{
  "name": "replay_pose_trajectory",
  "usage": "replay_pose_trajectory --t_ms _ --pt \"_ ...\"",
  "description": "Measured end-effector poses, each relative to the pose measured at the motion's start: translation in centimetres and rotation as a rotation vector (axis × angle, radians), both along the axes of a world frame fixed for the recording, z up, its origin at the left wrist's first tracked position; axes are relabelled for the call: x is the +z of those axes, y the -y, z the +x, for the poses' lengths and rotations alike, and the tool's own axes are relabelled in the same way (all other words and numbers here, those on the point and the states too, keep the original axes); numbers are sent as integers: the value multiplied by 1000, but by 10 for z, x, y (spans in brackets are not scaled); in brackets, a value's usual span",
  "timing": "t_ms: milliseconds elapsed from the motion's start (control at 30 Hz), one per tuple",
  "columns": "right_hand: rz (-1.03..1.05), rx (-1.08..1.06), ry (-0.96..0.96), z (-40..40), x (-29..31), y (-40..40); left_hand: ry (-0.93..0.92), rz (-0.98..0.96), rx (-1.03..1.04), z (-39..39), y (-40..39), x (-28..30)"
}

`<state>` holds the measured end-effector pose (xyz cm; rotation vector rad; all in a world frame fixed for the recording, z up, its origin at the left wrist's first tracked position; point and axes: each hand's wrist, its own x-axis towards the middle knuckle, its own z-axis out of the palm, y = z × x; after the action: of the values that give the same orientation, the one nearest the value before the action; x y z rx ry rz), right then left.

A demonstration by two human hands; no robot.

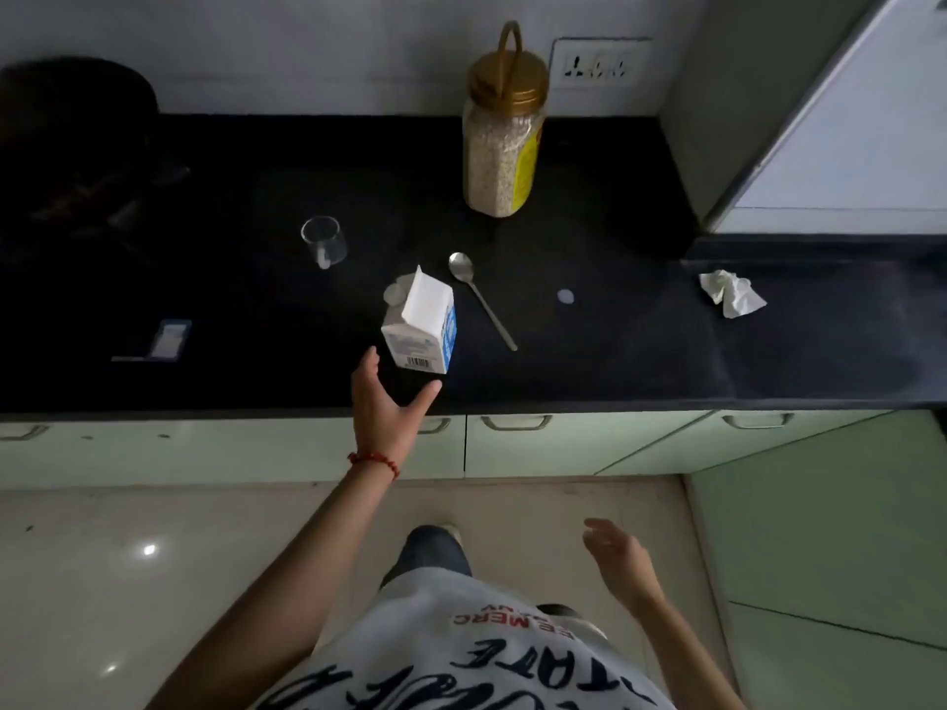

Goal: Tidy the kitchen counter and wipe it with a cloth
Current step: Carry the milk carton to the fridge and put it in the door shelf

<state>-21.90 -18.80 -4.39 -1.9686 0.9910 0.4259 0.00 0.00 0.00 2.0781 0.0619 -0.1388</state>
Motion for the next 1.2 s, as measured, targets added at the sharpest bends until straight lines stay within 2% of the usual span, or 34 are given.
replay_pose_trajectory --t_ms 100,300,567,667,767,1000,1200 --pt "-9 -79 98 19 6 -1 12 -55 13 26 13 -3" --pt "-105 -108 271 60 33 -9 2 -156 118 48 37 -10" --pt "-79 -47 291 90 36 -14 -40 -248 125 55 14 9" --pt "-72 56 263 97 31 -11 -29 -309 134 42 -15 17" --pt "-49 201 227 106 25 -10 -8 -297 232 18 -47 26" --pt "34 636 98 125 4 -21 10 -189 679 -84 -114 35" --pt "16 1043 -4 137 -12 -50 -103 -146 1065 -213 -143 16"
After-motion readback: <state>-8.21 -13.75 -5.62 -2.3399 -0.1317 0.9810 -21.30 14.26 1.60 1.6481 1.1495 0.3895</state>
